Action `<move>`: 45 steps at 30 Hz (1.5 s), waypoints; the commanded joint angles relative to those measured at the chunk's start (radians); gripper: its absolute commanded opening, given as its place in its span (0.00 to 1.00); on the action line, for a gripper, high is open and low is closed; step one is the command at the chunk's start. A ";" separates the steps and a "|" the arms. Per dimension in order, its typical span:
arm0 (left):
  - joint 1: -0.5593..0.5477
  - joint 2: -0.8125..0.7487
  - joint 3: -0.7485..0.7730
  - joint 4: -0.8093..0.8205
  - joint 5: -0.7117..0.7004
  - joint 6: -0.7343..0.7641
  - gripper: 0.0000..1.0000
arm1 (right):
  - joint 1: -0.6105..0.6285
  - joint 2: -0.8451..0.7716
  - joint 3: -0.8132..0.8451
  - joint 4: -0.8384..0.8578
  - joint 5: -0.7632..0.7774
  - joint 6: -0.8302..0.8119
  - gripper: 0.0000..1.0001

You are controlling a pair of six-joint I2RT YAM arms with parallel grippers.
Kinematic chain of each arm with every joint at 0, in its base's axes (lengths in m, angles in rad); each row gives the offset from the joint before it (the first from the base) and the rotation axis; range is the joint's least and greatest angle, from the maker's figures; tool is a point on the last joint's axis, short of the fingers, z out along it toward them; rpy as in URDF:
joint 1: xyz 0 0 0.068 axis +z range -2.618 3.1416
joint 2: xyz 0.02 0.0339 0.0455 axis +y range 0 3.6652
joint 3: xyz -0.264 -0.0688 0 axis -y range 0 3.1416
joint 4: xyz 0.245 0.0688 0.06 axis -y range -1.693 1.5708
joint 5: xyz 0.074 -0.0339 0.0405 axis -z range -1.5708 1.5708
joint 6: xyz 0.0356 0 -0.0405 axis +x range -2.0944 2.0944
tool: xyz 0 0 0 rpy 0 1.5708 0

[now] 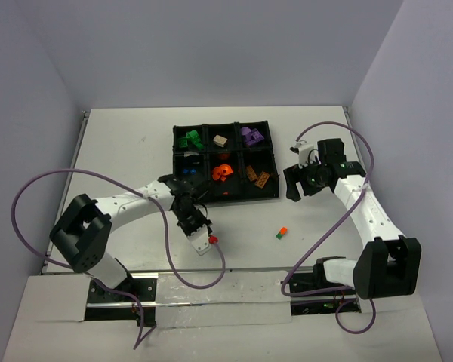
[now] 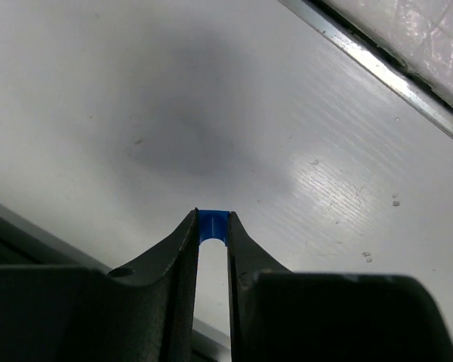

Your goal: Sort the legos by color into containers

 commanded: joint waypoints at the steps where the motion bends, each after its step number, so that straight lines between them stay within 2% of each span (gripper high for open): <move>1: 0.068 -0.016 0.109 -0.063 0.115 -0.097 0.19 | -0.008 0.016 0.027 0.026 -0.020 -0.002 0.84; 7: 0.275 0.063 0.317 -0.061 0.213 -0.279 0.18 | -0.009 0.023 0.035 0.027 -0.023 0.002 0.84; 11: 0.355 0.128 0.416 -0.039 0.222 -0.345 0.20 | -0.009 0.032 0.044 0.027 -0.024 0.005 0.84; 16: 0.410 0.214 0.501 0.006 0.222 -0.434 0.31 | -0.008 0.048 0.064 0.020 -0.025 0.009 0.84; 22: 0.470 0.301 0.598 0.023 0.214 -0.503 0.57 | -0.009 0.036 0.065 0.009 -0.014 0.002 0.84; 25: 0.475 0.288 0.603 0.040 0.216 -0.518 0.68 | -0.008 0.028 0.059 0.009 -0.009 -0.003 0.84; 28: 0.475 0.260 0.580 0.077 0.225 -0.542 0.72 | -0.008 0.026 0.054 0.007 -0.005 -0.009 0.84; 29: 0.475 0.258 0.579 0.080 0.223 -0.545 0.72 | -0.008 0.025 0.054 0.006 -0.005 -0.009 0.84; 33: 0.478 0.240 0.554 0.086 0.223 -0.543 0.59 | -0.008 0.020 0.052 0.007 -0.010 -0.010 0.84; 35: 0.478 0.228 0.538 0.065 0.246 -0.525 0.60 | -0.009 0.020 0.061 0.003 -0.033 -0.006 0.84; 37: 0.480 0.208 0.507 0.096 0.261 -0.536 0.65 | -0.006 0.016 0.079 0.003 -0.075 0.011 0.84; 41: 0.480 0.161 0.437 0.167 0.279 -0.580 0.74 | 0.025 0.036 0.136 0.051 -0.174 0.136 0.83; 45: 0.482 0.130 0.387 0.208 0.282 -0.604 0.78 | 0.064 0.127 0.221 0.109 -0.287 0.312 0.83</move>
